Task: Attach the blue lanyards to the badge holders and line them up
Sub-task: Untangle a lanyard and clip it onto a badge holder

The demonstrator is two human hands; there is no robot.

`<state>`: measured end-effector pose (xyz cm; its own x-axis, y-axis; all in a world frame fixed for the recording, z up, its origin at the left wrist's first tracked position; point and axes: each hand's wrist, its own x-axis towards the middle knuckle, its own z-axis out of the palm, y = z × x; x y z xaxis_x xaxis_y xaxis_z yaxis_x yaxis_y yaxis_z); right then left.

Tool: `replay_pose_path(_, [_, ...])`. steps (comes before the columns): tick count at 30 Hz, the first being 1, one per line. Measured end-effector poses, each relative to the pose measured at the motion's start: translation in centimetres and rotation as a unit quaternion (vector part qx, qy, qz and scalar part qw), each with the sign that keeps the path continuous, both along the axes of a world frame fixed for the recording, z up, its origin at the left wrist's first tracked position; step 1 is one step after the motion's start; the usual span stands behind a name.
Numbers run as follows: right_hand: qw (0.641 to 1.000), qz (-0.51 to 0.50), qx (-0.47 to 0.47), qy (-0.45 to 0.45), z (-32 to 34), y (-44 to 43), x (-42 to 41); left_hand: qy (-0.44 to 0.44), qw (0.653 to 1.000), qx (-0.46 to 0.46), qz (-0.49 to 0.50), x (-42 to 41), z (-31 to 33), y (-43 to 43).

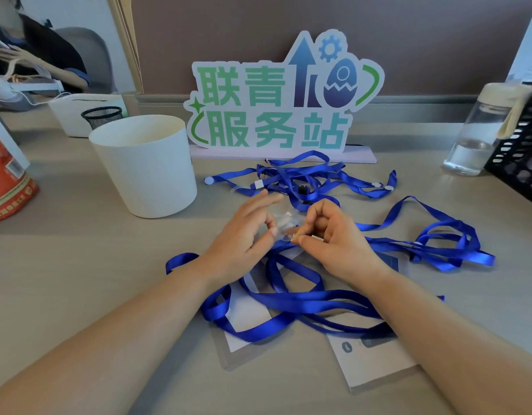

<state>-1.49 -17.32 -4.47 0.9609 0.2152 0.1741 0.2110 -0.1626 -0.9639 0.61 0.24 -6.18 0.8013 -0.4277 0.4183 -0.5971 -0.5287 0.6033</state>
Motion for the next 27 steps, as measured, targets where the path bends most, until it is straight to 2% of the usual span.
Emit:
replay_pose_path(3, [1.000, 0.013, 0.022, 0.002, 0.1, 0.0, 0.0, 0.086, 0.996, -0.016, -0.026, 0.2, -0.1, 0.2])
replay_pose_path(6, [0.999, 0.021, 0.032, 0.003, 0.3, 0.1, -0.2, 0.098, 0.994, -0.012, -0.038, 0.2, 0.0, 0.5])
replay_pose_path(10, [0.999, 0.033, 0.040, 0.000, 0.6, 0.2, -0.5, 0.054, 0.997, 0.057, -0.020, 0.1, 0.4, 0.7])
replay_pose_path(19, [0.999, 0.044, 0.031, -0.001, 1.2, 0.2, -0.9, -0.091, 0.985, 0.133, 0.056, 0.0, 1.6, 1.2])
replay_pose_path(23, [0.999, 0.034, -0.025, -0.032, 1.4, 0.2, -1.1, -0.150, 0.977, 0.118, 0.096, -0.1, 2.0, 1.6])
replay_pose_path(27, [0.986, 0.003, -0.144, -0.078, 1.6, 0.0, -0.8, -0.190, 0.969, 0.116, 0.105, -0.1, 2.4, 1.8])
